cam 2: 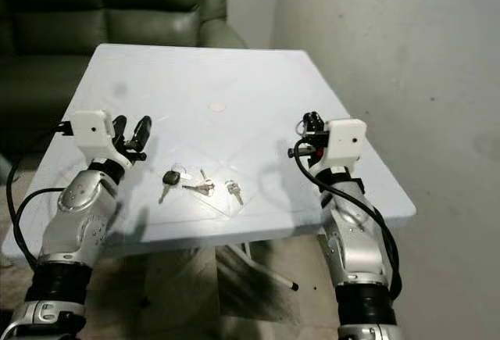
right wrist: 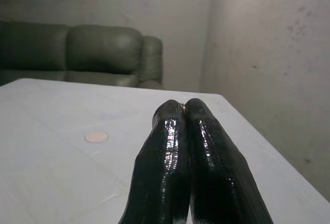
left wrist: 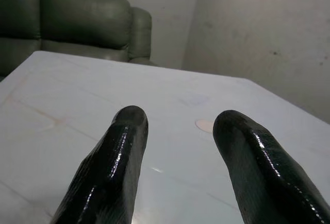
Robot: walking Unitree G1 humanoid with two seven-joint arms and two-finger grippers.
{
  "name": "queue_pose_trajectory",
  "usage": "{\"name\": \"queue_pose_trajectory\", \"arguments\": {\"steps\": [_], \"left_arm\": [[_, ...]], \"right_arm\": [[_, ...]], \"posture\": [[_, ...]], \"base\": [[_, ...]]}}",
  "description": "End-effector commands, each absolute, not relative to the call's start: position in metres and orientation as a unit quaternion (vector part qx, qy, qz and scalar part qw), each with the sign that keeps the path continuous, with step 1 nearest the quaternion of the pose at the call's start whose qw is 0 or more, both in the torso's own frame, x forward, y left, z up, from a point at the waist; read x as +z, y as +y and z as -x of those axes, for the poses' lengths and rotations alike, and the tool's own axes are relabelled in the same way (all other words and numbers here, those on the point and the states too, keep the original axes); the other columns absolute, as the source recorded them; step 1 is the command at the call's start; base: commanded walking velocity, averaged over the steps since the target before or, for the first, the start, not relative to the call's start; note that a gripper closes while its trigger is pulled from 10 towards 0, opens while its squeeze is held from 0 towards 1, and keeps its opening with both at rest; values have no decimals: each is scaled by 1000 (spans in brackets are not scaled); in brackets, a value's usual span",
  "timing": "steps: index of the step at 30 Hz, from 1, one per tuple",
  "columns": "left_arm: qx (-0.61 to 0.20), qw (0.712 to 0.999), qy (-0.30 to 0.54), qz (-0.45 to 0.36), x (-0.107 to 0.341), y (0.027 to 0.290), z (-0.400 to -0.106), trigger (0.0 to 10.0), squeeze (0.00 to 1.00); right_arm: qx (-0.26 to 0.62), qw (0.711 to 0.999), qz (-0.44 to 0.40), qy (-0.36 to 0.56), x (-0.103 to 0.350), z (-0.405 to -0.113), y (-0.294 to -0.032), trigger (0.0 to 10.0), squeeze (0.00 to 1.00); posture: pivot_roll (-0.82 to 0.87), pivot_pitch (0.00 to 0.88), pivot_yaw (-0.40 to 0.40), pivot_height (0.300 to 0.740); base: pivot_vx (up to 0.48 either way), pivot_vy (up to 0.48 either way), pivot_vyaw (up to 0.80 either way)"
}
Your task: Hang keys on a hook
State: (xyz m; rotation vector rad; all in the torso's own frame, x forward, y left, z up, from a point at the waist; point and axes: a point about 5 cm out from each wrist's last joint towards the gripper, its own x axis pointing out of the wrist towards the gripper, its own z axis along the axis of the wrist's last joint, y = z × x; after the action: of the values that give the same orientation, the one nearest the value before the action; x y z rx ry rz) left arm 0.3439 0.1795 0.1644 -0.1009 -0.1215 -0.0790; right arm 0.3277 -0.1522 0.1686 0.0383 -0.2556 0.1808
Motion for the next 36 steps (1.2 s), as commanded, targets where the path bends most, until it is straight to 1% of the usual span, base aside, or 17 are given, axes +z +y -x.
{"name": "queue_pose_trajectory", "arguments": {"steps": [1, 16, 26, 27, 33, 36], "left_arm": [[-44, 996, -64, 48, 166, 175, -346, 10000, 0], [-50, 995, -71, 37, 170, 175, -348, 10000, 0], [-77, 993, -81, 24, 175, 168, -349, 10000, 0], [-83, 992, -86, 29, 176, 167, -349, 10000, 0], [-65, 993, -84, 59, 174, 169, -350, 10000, 0], [-68, 993, -85, 54, 174, 169, -349, 10000, 0]], "right_arm": [[82, 989, -13, -124, 169, -328, -158, 10000, 0], [74, 990, -5, -120, 169, -328, -162, 10000, 0], [77, 990, -2, -120, 169, -329, -160, 10000, 0], [78, 990, -2, -119, 168, -329, -160, 10000, 0], [80, 990, 1, -117, 166, -328, -160, 10000, 0], [81, 990, 0, -116, 166, -328, -159, 10000, 0]], "posture": [[-77, 0, -55, 740], [-78, 0, -51, 740], [-80, 0, -49, 740], [-81, 0, -50, 740], [-81, 0, -51, 740], [-81, 0, -52, 740]], "base": [[0, 0, -738], [0, 0, -735], [0, 0, -733], [0, -480, -738], [0, 0, -736], [0, 0, -735]]}}
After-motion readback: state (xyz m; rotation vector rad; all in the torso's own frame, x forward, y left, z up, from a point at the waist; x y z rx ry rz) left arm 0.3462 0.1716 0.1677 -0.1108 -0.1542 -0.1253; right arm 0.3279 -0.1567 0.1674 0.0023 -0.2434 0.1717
